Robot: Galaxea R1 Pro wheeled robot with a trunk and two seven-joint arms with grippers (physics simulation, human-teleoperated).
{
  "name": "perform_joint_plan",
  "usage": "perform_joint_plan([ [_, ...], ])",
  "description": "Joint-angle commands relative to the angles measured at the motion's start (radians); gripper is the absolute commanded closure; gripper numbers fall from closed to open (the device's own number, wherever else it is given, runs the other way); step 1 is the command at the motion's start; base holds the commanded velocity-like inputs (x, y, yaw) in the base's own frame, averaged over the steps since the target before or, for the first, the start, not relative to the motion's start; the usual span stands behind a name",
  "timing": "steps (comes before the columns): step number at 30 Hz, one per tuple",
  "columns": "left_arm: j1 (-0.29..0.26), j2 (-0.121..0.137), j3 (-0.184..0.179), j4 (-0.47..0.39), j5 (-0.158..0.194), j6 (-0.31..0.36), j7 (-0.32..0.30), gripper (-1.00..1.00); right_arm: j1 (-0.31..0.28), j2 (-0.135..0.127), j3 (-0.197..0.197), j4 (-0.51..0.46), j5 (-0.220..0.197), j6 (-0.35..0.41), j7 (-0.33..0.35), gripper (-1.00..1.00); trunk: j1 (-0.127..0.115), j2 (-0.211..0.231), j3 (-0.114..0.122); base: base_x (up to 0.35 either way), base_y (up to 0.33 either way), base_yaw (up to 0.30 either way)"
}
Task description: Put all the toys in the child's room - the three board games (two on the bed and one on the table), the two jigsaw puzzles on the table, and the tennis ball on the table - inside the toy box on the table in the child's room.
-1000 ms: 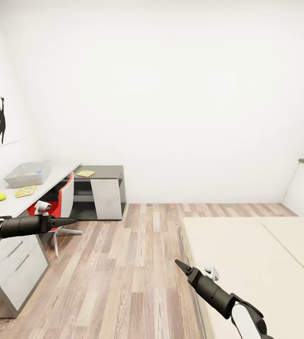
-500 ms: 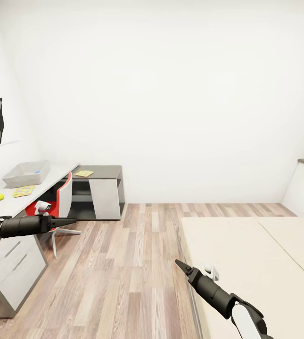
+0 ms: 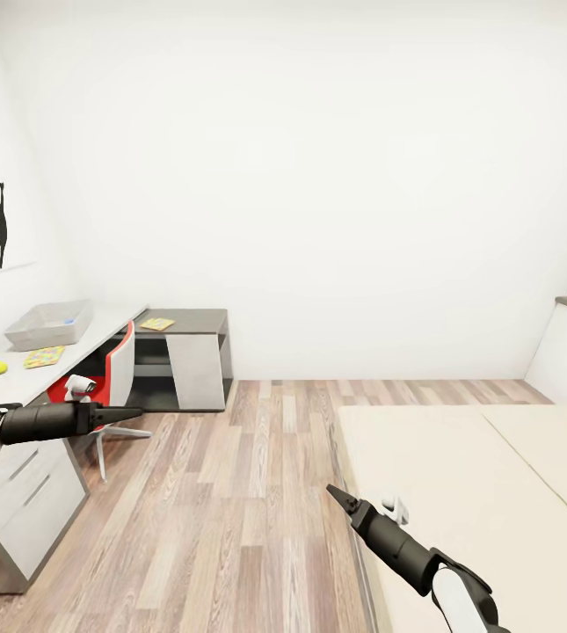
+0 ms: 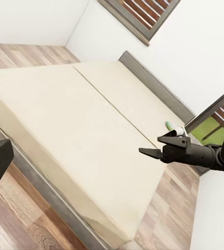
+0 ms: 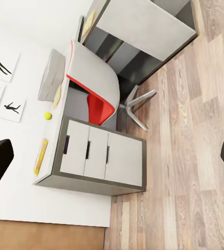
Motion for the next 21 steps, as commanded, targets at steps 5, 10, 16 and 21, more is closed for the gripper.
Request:
perform_joint_plan([
  [5, 0.000, 0.000, 0.000, 0.000, 0.000, 0.011, -0.004, -1.00, 0.000, 0.001, -0.002, 0.001, -0.004, 0.006, 0.000, -1.00, 0.000, -0.001, -0.001, 0.000, 0.000, 0.000],
  [10, 0.000, 0.000, 0.000, 0.000, 0.000, 0.011, -0.004, -1.00, 0.000, 0.002, -0.002, 0.002, -0.004, 0.006, -0.001, -1.00, 0.000, -0.001, -0.001, 0.000, -0.010, 0.000],
  [16, 0.000, 0.000, 0.000, 0.001, 0.000, 0.011, -0.004, -1.00, 0.000, 0.003, -0.002, 0.002, -0.004, 0.006, -0.001, -1.00, 0.000, -0.001, -0.001, 0.000, -0.065, 0.000],
  [21, 0.000, 0.000, 0.000, 0.001, 0.000, 0.011, -0.004, -1.00, 0.000, 0.003, -0.002, 0.002, -0.004, 0.006, -0.001, -1.00, 0.000, -0.001, -0.001, 0.000, -0.083, 0.000],
])
